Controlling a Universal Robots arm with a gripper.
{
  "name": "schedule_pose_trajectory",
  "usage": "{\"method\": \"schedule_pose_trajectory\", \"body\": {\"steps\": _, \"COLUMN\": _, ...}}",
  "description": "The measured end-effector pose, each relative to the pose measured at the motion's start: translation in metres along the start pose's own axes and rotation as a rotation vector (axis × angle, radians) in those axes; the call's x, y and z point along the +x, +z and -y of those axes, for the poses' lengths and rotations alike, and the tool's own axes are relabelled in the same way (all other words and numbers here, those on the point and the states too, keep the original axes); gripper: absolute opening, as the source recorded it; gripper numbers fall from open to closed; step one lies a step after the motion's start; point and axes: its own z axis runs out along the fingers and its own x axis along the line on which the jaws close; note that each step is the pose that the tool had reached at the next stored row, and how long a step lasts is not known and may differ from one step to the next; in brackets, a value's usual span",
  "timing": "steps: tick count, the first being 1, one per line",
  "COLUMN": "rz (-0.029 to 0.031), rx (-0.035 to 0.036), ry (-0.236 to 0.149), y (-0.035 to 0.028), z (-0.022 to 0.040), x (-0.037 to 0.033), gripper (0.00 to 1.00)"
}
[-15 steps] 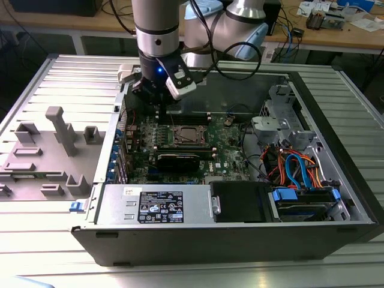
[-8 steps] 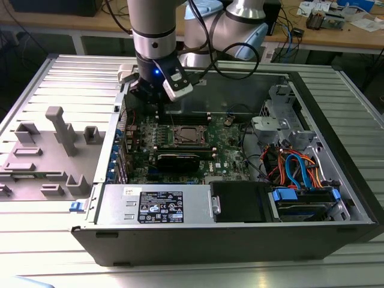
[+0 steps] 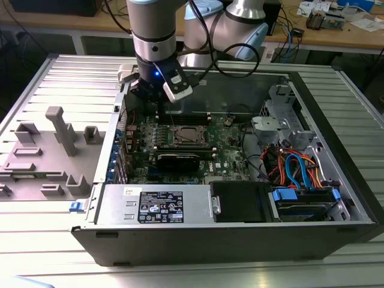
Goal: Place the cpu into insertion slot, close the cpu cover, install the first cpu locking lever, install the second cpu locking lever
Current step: 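Install the first cpu locking lever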
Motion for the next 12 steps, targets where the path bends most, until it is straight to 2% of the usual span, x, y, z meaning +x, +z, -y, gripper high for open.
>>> {"method": "schedule_pose_trajectory", "body": {"steps": 1, "rz": 0.0004, "rx": -0.0046, "ry": 0.0, "y": 0.0004, "z": 0.0001, "x": 0.0, "gripper": 0.11}}
{"method": "schedule_pose_trajectory", "body": {"steps": 3, "rz": 0.003, "rx": -0.0388, "ry": 0.001, "y": 0.0008, "z": 0.0001, "x": 0.0, "gripper": 0.11}}
{"method": "schedule_pose_trajectory", "body": {"steps": 4, "rz": 0.0039, "rx": -0.0524, "ry": 0.001, "y": 0.0008, "z": 0.0001, "x": 0.0, "gripper": 0.11}}
{"method": "schedule_pose_trajectory", "body": {"steps": 5, "rz": 0.0046, "rx": -0.061, "ry": 0.002, "y": 0.0013, "z": 0.0002, "x": 0.0001, "gripper": 0.11}}
{"method": "schedule_pose_trajectory", "body": {"steps": 8, "rz": 0.0048, "rx": -0.0637, "ry": 0.002, "y": 0.0065, "z": 0.0013, "x": 0.0002, "gripper": 0.11}}
{"method": "schedule_pose_trajectory", "body": {"steps": 12, "rz": 0.0046, "rx": -0.0641, "ry": 0.002, "y": 0.008, "z": 0.002, "x": -0.0063, "gripper": 0.11}}
